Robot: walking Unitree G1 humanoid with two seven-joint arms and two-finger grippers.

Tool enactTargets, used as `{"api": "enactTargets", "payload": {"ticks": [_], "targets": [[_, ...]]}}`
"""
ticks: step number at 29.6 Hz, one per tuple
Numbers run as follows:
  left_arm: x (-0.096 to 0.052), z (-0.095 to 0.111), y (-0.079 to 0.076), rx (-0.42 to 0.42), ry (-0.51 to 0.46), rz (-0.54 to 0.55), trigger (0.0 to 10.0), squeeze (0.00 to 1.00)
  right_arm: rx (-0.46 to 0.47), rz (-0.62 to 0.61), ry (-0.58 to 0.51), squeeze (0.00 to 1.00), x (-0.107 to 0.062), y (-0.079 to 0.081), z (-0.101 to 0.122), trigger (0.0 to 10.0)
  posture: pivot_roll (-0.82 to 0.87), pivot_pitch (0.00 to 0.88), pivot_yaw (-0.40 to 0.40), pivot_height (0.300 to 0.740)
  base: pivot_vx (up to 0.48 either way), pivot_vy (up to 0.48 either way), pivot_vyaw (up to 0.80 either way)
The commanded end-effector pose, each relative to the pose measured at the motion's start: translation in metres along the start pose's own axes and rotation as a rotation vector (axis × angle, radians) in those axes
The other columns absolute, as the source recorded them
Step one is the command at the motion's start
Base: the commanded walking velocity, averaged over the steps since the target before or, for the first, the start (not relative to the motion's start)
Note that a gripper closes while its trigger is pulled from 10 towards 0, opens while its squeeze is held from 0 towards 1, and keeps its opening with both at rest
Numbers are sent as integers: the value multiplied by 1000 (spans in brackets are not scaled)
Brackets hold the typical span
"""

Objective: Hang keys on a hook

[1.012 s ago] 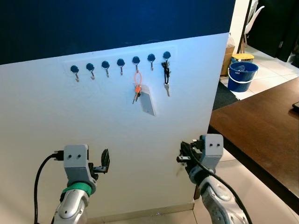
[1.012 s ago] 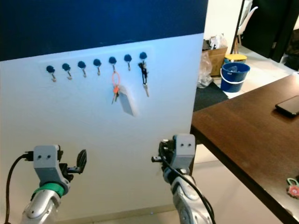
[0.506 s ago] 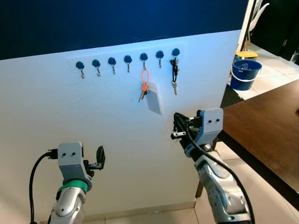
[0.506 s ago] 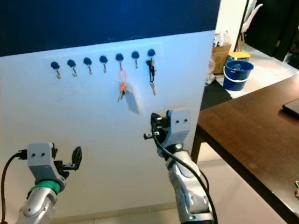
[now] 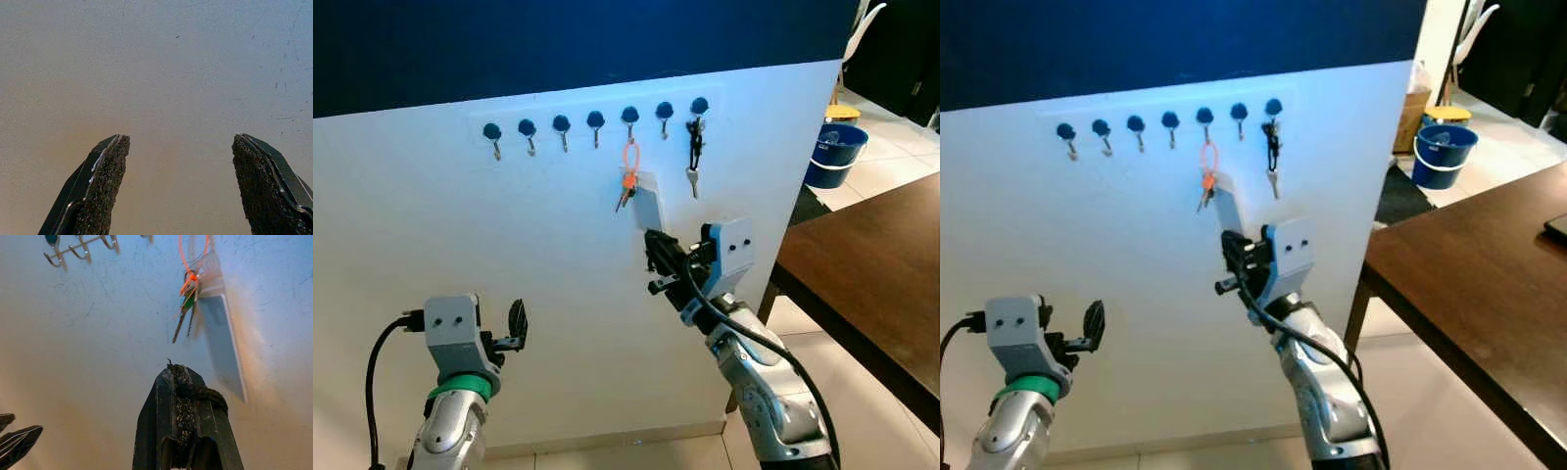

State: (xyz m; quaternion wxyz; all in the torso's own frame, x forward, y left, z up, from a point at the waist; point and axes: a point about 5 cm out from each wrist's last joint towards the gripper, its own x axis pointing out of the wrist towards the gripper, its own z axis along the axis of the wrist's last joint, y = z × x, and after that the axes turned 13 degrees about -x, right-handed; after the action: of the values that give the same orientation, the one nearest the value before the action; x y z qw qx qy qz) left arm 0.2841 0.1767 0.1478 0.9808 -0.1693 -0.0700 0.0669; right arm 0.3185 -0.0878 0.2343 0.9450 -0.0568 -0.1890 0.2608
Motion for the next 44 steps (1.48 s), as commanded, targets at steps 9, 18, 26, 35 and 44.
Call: {"api": "enactTargets", "payload": {"ticks": [9, 18, 26, 35, 44], "targets": [[-2, 2, 5, 19, -8, 6, 10000, 0, 52, -11, 37, 0, -3, 4, -9, 10000, -252, 54, 200, 740, 0, 0, 0], [-2, 2, 4, 32, -3, -18, 10000, 0, 77, -40, 94, 0, -12, 6, -22, 10000, -244, 51, 205, 740, 0, 320, 0], [-3, 5, 2, 33, -19, -35, 10000, 0, 84, -50, 103, 0, -13, 7, -24, 10000, -239, 52, 212, 740, 0, -164, 0], [-3, 5, 5, -3, -11, -22, 10000, 0, 92, -67, 111, 0, -15, 6, -26, 10000, -236, 57, 219, 740, 0, -49, 0], [-2, 7, 7, 16, -27, 10, 10000, 0, 98, -61, 112, 0, -14, 7, -25, 10000, -235, 60, 216, 740, 0, 0, 0]]}}
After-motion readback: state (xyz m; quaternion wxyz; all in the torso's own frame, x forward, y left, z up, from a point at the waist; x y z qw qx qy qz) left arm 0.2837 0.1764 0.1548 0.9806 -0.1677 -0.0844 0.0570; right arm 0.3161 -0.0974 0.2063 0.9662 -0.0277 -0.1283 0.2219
